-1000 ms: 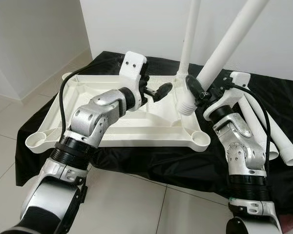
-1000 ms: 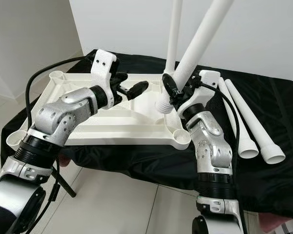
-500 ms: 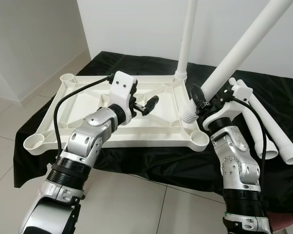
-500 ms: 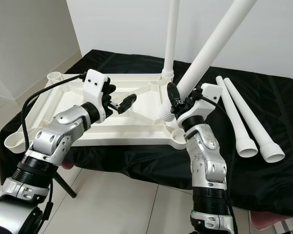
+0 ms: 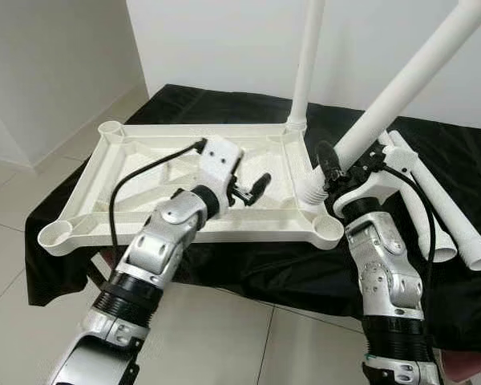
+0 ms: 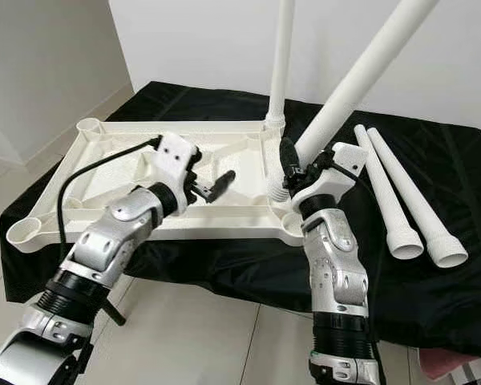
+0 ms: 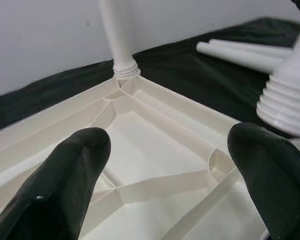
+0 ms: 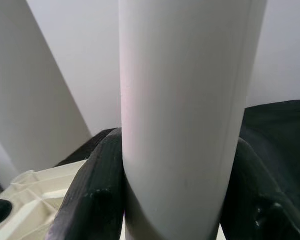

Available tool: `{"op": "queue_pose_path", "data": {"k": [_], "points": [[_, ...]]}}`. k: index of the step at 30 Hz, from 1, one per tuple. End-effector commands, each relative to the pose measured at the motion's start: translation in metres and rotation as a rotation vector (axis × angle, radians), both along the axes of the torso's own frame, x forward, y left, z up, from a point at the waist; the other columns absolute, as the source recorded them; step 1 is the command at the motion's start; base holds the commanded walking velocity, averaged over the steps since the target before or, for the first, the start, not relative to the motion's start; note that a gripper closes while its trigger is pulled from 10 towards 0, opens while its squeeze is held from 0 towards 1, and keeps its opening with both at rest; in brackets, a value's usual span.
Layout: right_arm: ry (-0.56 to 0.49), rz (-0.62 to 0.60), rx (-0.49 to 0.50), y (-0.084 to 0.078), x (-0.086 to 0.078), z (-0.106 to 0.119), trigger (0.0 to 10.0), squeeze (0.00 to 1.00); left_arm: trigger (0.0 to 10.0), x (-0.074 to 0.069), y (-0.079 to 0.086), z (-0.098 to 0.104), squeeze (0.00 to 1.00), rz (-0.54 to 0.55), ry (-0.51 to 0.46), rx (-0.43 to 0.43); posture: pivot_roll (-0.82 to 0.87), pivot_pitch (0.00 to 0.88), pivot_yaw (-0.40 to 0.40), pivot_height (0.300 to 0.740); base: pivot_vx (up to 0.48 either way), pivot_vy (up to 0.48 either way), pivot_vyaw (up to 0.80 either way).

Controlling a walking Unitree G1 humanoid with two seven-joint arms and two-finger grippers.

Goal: Building children table

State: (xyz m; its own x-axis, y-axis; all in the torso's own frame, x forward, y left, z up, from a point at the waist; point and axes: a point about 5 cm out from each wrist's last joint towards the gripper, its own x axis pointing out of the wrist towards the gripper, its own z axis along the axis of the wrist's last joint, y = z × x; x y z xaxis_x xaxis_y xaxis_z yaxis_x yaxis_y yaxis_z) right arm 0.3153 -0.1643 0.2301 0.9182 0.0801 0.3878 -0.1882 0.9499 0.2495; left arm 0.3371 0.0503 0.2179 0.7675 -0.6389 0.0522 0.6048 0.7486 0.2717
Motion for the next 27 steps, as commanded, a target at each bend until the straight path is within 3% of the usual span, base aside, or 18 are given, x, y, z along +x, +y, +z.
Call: {"op": "queue_pose_path", "data": {"k": [1, 7, 10, 17, 27], "points": [[-0.042, -0.055, -0.009, -0.010, -0.004, 0.006, 10.0, 0.00, 10.0, -0.003, -0.011, -0.012, 0.00, -0.016, -0.024, 0.088, -0.13, 0.041, 0.060, 0.740, 0.000, 0.000, 0.00], [-0.055, -0.074, -0.014, -0.014, -0.004, 0.008, 10.0, 0.00, 10.0, -0.009, -0.022, -0.023, 0.00, -0.107, -0.028, 0.166, -0.13, 0.041, 0.062, 0.740, 0.000, 0.000, 0.00], [-0.063, -0.090, -0.063, -0.018, -0.006, 0.009, 10.0, 0.00, 10.0, -0.015, -0.033, -0.036, 0.00, -0.190, -0.008, 0.213, -0.14, 0.046, 0.066, 0.740, 0.000, 0.000, 0.00], [-0.061, -0.130, -0.117, -0.027, -0.012, 0.005, 10.0, 0.00, 10.0, -0.020, -0.045, -0.054, 0.00, -0.269, 0.020, 0.265, -0.16, 0.058, 0.077, 0.740, 0.000, 0.000, 0.00], [-0.070, -0.163, -0.140, -0.035, -0.017, 0.007, 10.0, 0.00, 10.0, -0.014, -0.048, -0.073, 0.00, -0.299, 0.055, 0.335, -0.18, 0.067, 0.093, 0.740, 0.000, 0.000, 0.00]]}}
